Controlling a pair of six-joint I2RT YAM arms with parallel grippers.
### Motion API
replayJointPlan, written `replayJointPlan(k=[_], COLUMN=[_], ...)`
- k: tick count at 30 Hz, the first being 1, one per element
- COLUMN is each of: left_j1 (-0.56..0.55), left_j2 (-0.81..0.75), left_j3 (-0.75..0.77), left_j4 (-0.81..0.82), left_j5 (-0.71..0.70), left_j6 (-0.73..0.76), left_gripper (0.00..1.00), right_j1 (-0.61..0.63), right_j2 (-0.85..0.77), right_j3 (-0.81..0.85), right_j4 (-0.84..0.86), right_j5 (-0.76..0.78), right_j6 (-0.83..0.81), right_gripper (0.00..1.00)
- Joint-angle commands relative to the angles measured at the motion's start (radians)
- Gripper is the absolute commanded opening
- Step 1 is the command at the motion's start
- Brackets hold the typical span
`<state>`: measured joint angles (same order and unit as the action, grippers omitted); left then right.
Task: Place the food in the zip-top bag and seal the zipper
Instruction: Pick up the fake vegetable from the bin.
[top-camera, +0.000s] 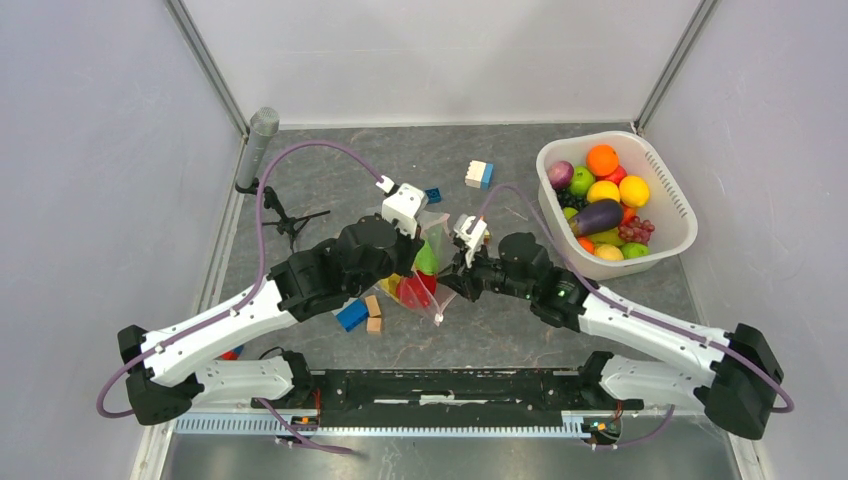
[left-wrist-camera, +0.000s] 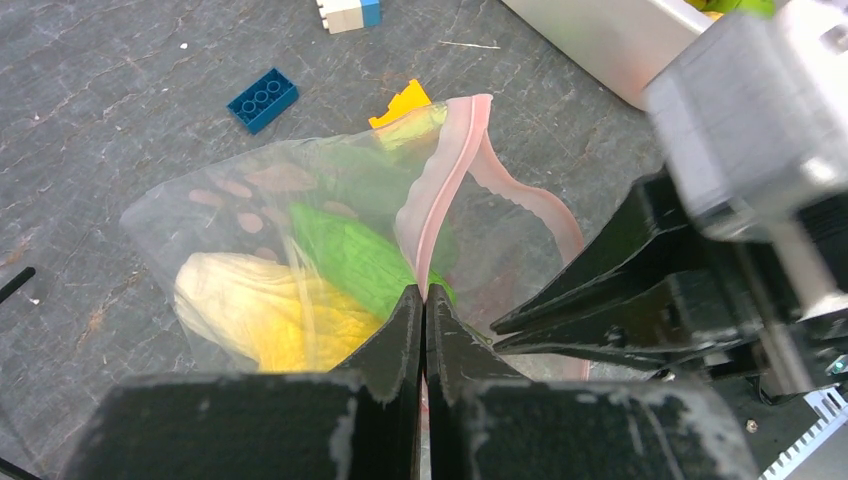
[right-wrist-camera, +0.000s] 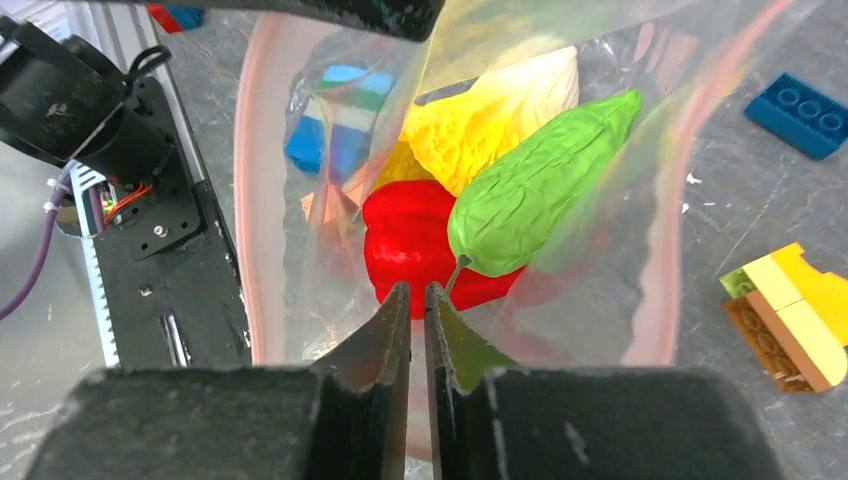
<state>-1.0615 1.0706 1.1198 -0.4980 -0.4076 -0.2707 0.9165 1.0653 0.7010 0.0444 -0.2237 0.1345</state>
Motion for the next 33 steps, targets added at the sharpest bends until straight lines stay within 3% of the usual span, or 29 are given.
replayJointPlan(k=[1,7,13,16,23,29,33], left_j1=[0.004,0.004,0.004,0.003,0.004,0.005,0.005], left_j2=[-0.004,-0.007,-0.017,-0.02,-0.035,-0.043,-0.052], left_j3=[0.008,0.012,0.0,-0.003,-0.013,-0.018,-0.026], left_j4=[0.061,0.064,0.069,0.069,0.073,0.067,0.073], left_j5=[0.013,0.019,0.028,0.037,0.035,0.009,-0.015], left_j6=[-0.043,-0.05,-0.062,-0.065,-0.068,-0.067,-0.067], left_gripper=[0.03,0.02,0.02,0.02,0.02,0.02,0.02], right_j1=[0.047,0.092,0.091,0.081,0.064,0.054,0.053], right_j2=[0.043,0.155,0.208,0.261,0.399,0.236,0.012], right_j3=[0.028,0.015,-0.082,-0.079,-0.002,-0.071,-0.132], right_j4=[0.022,0.122,0.484,0.618,0.654,0.623,0.526], right_j5=[0.087,0.332,0.478,0.481,0.362,0.257,0.227], right_j6=[0.014,-0.01,-0.029,-0.049,0.01,0.014,-0.017], right_gripper=[0.12,0.0,0.0,0.0,0.01,0.11,0.3])
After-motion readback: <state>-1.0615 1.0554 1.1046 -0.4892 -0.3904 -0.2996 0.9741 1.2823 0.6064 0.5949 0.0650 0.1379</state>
